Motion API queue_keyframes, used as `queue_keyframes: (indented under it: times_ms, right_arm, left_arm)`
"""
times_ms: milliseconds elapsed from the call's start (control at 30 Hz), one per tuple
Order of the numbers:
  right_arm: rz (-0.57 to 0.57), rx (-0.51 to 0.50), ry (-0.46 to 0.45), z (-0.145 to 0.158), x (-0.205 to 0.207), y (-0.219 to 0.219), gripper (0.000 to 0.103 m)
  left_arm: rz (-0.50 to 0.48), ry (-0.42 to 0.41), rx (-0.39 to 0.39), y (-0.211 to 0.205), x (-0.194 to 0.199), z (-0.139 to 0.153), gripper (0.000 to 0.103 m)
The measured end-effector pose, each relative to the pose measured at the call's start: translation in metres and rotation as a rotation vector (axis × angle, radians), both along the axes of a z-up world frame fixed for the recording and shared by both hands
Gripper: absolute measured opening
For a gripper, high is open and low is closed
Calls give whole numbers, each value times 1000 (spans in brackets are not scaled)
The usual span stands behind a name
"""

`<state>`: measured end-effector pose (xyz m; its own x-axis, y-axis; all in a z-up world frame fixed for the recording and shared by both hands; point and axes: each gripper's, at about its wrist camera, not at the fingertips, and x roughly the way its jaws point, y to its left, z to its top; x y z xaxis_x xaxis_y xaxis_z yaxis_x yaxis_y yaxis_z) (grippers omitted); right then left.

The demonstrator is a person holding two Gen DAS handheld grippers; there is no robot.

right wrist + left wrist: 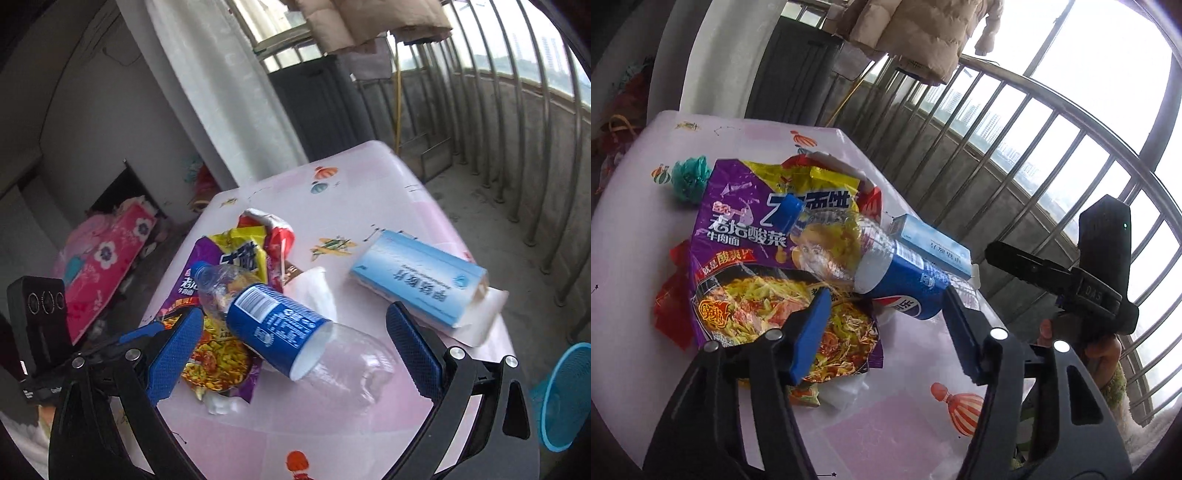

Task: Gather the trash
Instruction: 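Move both open tools back over the table, then grasp the purple noodle bag with the left tool while the right tool grasps the Pepsi bottle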

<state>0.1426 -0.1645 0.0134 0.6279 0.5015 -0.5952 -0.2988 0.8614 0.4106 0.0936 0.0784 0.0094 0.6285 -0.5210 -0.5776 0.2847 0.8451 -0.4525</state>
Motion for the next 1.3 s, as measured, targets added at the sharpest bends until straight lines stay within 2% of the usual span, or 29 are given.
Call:
queue_keyframes:
  times_ms: [67,167,200,333,500,567,700,767,867,967,1033,1133,1200,1233,1267,1300]
  right_arm:
    - [37,-30,59,-10,14,15,87]
    - [86,-50,155,-24,26,28,78]
    - [96,-51,178,-26,27,30,74]
    - [145,-23,272,-30,19,41,71]
    - [216,4,337,-28,-3,62,71]
    - [199,-30,349,-29,-6,70,71]
    - [171,-28,370,-34,0,81,68]
    - [153,-50,360,-36,5,86,67]
    - [108,-60,360,-41,8,84,57]
    - [94,7,377,-44,5,74,55]
    - [82,-14,374,-41,1,70,55]
    - [70,-20,355,-32,-7,56,55]
    - [68,-25,334,-31,-14,47,55]
    - [68,-31,329,-33,-16,45,55]
    - [69,-31,328,-36,-17,42,55]
    - [71,-23,332,-41,-17,40,55]
  left_arm:
    - [1,37,-4,4,6,-13,42]
    - [-15,77,-7,4,17,-25,33]
    - [-24,83,-1,4,20,-28,31]
    - [-35,121,-6,14,23,-38,24]
    - [-53,150,-34,28,24,-45,23]
    - [-74,177,-51,31,26,-47,22]
    - [-105,206,-34,31,32,-49,20]
    - [-115,194,-18,31,34,-48,20]
    - [-112,191,-10,33,38,-51,20]
    - [-88,181,-14,38,35,-48,20]
    - [-58,150,-19,45,29,-38,20]
    - [41,75,23,61,20,-19,21]
    - [127,42,57,74,18,-10,29]
    - [174,42,67,81,20,-8,44]
    - [228,55,79,87,23,-9,53]
    - [270,75,91,93,26,-10,54]
